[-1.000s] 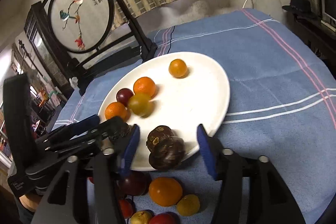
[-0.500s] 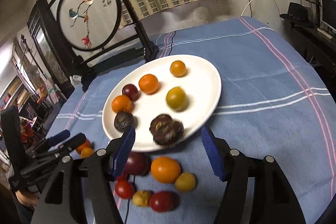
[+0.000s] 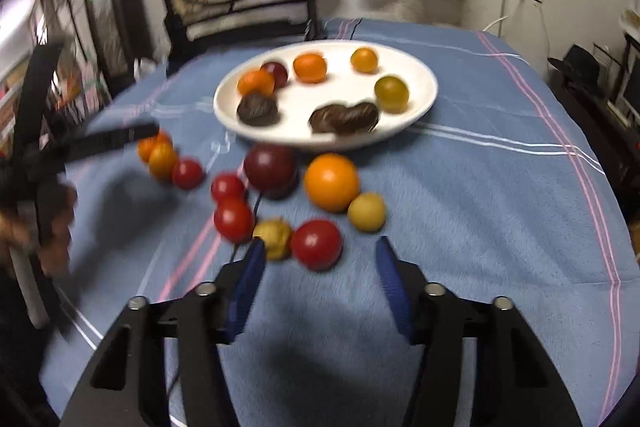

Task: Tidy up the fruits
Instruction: 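Grasp a red cherry tomato with the right tool while the left grasps another red tomato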

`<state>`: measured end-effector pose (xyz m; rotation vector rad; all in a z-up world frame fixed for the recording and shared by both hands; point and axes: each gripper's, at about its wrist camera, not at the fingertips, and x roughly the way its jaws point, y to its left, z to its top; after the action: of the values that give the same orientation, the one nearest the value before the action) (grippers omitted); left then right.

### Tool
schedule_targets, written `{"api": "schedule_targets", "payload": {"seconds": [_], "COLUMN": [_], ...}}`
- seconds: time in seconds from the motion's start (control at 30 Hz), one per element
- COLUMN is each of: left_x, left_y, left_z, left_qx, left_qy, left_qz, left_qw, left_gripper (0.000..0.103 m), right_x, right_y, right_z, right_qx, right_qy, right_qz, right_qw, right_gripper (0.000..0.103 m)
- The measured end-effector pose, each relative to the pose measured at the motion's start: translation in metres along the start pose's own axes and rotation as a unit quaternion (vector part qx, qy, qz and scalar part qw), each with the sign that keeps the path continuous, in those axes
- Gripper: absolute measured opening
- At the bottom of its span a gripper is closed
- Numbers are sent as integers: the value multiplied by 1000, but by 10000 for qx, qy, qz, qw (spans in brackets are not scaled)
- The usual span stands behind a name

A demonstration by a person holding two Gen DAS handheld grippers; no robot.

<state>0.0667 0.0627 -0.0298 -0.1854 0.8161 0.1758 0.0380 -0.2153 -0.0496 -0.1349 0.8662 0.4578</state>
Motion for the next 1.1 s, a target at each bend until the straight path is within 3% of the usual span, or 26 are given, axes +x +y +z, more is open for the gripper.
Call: {"api": "schedule_targets", "payload": {"seconds": [0.27, 0.33, 0.43, 0.57, 0.67, 1.1], "left_x": [2, 3, 3, 4, 4, -1], "left_y": [5, 6, 7, 7, 5, -36], "left_z": [1, 2, 2, 2, 0, -22], "left_qx": [-47, -68, -50, -61, -23, 1030], "left_qy": [82, 99, 110, 139, 167, 189], "left_qz": [-18, -27, -26, -33, -68, -94], "left_qw": [10000, 9999, 9999, 9999, 9998, 9945], "left_gripper": [87, 87, 87, 87, 87, 87], "right_x": [20, 22, 22, 16, 10, 3], "right_y": [14, 15, 9, -11, -19, -15], "right_z": [8, 11, 9, 6, 4, 0], "right_qx": [-379, -395, -248, 223, 348, 43], "right_qy": [297, 333, 340, 322, 206, 174], "right_qz": [-347, -216, -17, 351, 396, 195], "right_qw": [9982, 9984, 9991, 9986, 9984, 9996], "right_gripper": [49, 38, 32, 31, 31, 31]}}
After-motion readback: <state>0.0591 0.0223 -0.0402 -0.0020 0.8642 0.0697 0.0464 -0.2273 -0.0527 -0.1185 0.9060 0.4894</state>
